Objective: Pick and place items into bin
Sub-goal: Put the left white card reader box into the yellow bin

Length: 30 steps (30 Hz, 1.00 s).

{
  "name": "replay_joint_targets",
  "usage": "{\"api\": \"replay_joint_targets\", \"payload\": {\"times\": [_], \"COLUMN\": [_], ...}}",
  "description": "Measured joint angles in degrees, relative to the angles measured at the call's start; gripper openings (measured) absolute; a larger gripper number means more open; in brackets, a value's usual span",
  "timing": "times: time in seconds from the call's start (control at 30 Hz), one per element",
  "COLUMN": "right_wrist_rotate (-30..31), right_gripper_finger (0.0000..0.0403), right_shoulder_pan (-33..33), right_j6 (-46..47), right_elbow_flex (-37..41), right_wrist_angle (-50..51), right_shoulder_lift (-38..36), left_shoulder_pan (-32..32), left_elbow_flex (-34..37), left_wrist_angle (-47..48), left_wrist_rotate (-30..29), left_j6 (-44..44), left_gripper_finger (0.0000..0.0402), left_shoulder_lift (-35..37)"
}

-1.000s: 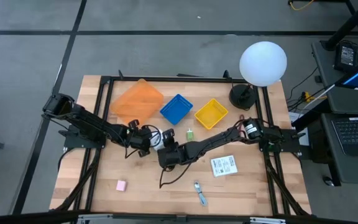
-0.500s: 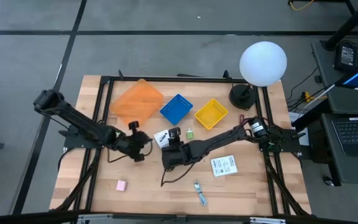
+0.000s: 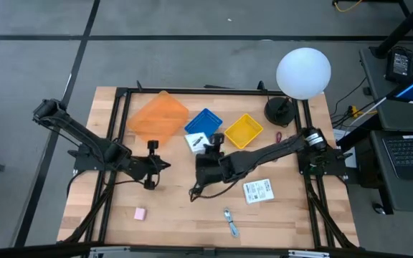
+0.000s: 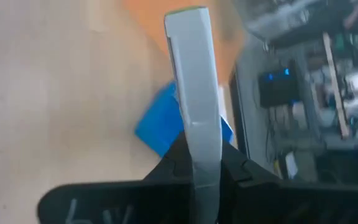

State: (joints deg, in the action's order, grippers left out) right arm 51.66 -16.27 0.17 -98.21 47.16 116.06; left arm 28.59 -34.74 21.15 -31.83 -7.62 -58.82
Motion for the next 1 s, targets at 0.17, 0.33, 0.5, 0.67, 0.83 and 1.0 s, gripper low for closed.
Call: {"api": "replay_joint_targets", "payload": {"times": [0.17, 0.33, 0.5, 0.67, 0.83, 1.0], "right_wrist_rotate": [-0.22, -0.26, -4.16, -10.19, -12.74, -13.26], "right_gripper_finger": [0.0010, 0.0010, 0.0010, 0.0011, 0.0011, 0.0010], "right_shoulder_pan": [1.15, 2.45, 3.66, 5.09, 6.34, 8.05], "right_j6": [12.28, 23.12, 34.71, 45.80, 48.97, 49.09], "right_elbow_flex": [0.00, -0.02, -0.02, -0.02, -0.02, -0.02], "right_wrist_angle": [10.39, 21.50, 31.68, 41.28, 42.77, 42.83], "right_shoulder_lift": [-3.25, -3.94, -3.94, -3.94, -3.94, -3.93], "left_shoulder_pan": [-0.19, -0.19, -0.19, -0.19, -0.19, -0.19], "left_elbow_flex": [0.00, 0.00, 0.00, 0.00, 0.00, 0.00], "left_wrist_angle": [-0.19, -0.38, -0.39, -0.39, -0.42, -0.46], "left_wrist_rotate": [-0.07, -0.18, -0.20, -0.22, -0.26, -0.26], "left_j6": [3.61, 7.06, 8.92, 9.39, 11.86, 11.41], "left_gripper_finger": [0.0002, 0.0002, 0.0002, 0.0002, 0.0002, 0.0002], "left_shoulder_lift": [2.76, 4.06, 4.12, 4.12, 4.12, 4.12]}}
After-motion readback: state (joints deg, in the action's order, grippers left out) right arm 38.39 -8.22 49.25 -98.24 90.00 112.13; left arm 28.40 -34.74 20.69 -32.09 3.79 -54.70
